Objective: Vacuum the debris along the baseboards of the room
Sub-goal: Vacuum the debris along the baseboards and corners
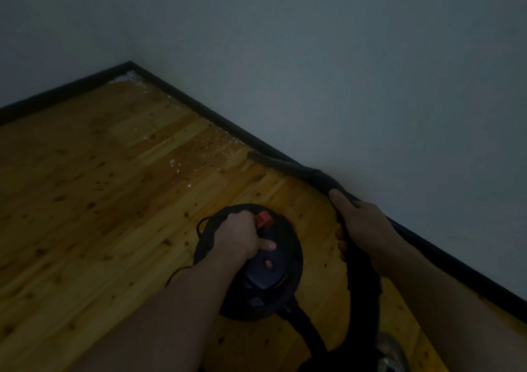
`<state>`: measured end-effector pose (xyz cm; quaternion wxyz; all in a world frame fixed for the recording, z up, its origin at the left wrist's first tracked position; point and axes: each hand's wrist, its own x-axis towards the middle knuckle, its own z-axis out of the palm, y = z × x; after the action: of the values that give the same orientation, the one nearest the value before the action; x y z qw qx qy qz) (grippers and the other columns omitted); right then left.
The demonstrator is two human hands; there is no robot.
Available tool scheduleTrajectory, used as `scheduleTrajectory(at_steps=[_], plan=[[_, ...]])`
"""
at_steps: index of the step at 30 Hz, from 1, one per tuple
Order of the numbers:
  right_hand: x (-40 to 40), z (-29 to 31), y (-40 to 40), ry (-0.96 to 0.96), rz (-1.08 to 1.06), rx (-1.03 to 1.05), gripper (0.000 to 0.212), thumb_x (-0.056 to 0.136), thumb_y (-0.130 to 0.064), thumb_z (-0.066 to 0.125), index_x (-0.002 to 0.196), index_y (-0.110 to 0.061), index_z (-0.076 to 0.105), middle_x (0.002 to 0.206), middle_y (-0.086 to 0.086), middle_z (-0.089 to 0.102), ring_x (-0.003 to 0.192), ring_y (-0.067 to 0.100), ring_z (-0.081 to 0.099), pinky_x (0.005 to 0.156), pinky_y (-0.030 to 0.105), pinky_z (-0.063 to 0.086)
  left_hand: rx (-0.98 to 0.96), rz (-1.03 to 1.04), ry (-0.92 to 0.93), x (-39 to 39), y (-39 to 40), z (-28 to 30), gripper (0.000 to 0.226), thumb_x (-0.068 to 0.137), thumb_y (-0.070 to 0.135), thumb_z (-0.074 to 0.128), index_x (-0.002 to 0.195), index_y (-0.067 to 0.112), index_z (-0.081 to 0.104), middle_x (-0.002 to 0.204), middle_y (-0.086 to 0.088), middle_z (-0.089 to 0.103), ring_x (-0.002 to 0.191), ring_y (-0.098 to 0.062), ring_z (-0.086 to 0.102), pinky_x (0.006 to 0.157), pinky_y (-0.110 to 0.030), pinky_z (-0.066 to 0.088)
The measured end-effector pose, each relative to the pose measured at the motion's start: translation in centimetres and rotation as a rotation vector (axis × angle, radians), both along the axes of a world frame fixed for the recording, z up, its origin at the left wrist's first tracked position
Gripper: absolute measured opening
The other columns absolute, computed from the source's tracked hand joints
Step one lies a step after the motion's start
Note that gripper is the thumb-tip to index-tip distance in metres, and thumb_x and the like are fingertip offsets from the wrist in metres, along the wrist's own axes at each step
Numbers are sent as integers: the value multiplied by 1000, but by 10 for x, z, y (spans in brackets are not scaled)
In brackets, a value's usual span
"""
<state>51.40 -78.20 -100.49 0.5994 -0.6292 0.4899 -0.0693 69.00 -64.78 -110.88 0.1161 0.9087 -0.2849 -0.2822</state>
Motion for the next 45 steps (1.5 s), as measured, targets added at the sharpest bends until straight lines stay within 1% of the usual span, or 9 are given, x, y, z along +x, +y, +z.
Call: scheduleTrajectory(at_steps=[5,9,14,18,22,29,38,41,45], plan=[[19,-1,5,-9,41,-6,46,103,-51,55,83,-10,52,58,10,53,44,22,51,46,32,50,8,35,-1,-3,9,1,56,71,55,89,96,20,53,106,-8,68,102,-31,66,73,-37,50],[26,3,5,15,97,-7,46,103,-51,54,82,-10,52,58,9,53,44,21,50,45,30,49,18,93,-2,5,21,1,57,70,57,89,98,18,57,102,-7,69,95,-30,67,67,-35,44],[29,7,14,28,127,14,45,102,-52,55,84,-11,53,59,8,51,41,19,49,44,29,47,13,120,-3,15,34,4,53,69,56,90,83,22,51,96,-7,69,92,-31,68,65,-34,43],[29,9,31,25,168,18,44,102,-52,56,85,-11,52,56,7,50,40,20,48,44,30,46,33,123,22,13,42,5,55,71,56,89,91,19,54,100,-8,69,94,-31,67,66,-35,46],[27,10,45,38,206,13,44,103,-50,55,89,-9,55,53,5,50,41,19,48,47,32,47,37,119,37,10,53,5,55,71,55,89,89,19,52,102,-8,69,98,-31,67,70,-35,48],[20,16,68,63,248,-4,46,102,-51,55,84,-10,53,51,5,49,42,21,47,50,35,46,25,104,41,3,63,6,59,71,58,88,100,16,57,105,-9,69,97,-31,67,68,-36,48],[18,21,86,85,317,-3,46,103,-50,55,80,-10,52,53,7,47,42,20,43,46,30,43,30,126,56,-1,68,12,59,72,56,88,99,17,53,110,-8,67,104,-31,66,72,-37,48],[21,22,87,96,346,-14,46,102,-52,55,80,-12,51,53,6,46,42,20,43,46,30,43,34,120,63,-1,68,14,58,73,55,88,97,16,52,103,-8,65,100,-30,65,70,-36,47],[21,22,89,97,368,-7,46,102,-51,55,80,-11,51,51,5,44,41,19,42,43,28,41,44,126,75,-1,71,16,54,75,54,86,84,17,48,86,-2,57,81,-24,58,65,-36,45]])
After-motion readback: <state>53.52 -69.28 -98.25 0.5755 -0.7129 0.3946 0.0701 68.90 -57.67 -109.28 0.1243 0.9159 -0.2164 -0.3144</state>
